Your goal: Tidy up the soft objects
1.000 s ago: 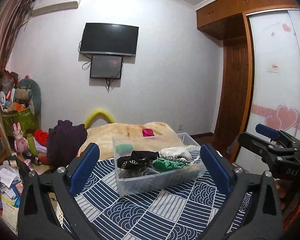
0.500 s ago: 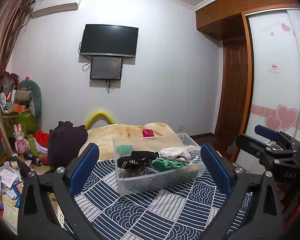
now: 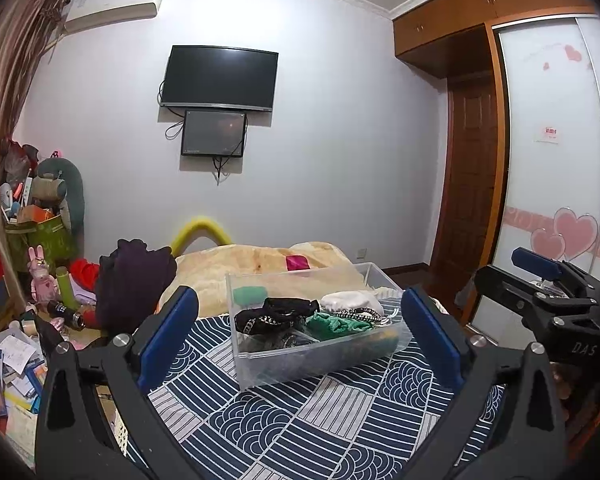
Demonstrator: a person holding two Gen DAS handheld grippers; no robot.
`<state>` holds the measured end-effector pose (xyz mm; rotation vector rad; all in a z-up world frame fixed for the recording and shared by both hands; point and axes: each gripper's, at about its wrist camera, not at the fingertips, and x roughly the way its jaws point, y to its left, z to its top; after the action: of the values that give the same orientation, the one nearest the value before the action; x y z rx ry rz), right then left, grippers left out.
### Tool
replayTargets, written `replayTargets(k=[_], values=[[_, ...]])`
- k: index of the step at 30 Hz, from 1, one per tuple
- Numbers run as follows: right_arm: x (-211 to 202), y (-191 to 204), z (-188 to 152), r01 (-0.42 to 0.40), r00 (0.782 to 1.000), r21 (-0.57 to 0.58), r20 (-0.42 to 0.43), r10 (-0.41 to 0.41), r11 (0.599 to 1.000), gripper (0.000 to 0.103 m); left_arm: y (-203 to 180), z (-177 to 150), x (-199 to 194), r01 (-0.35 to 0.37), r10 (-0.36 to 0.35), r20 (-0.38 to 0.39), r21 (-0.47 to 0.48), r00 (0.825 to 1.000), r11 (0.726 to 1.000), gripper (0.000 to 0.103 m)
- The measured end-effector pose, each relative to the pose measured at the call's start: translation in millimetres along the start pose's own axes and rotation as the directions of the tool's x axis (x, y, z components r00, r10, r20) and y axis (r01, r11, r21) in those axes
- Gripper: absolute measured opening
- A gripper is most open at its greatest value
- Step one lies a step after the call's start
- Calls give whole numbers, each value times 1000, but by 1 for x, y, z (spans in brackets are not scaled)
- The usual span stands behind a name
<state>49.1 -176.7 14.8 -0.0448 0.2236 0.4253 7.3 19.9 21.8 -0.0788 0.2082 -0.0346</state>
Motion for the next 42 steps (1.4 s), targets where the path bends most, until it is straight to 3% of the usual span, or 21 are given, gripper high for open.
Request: replayTargets(k=[42], values=[[-3,5,0,-22,1000,6,-7,22,1000,103,-6,-6,2,16,-15,-27,10,1000,1000,103]])
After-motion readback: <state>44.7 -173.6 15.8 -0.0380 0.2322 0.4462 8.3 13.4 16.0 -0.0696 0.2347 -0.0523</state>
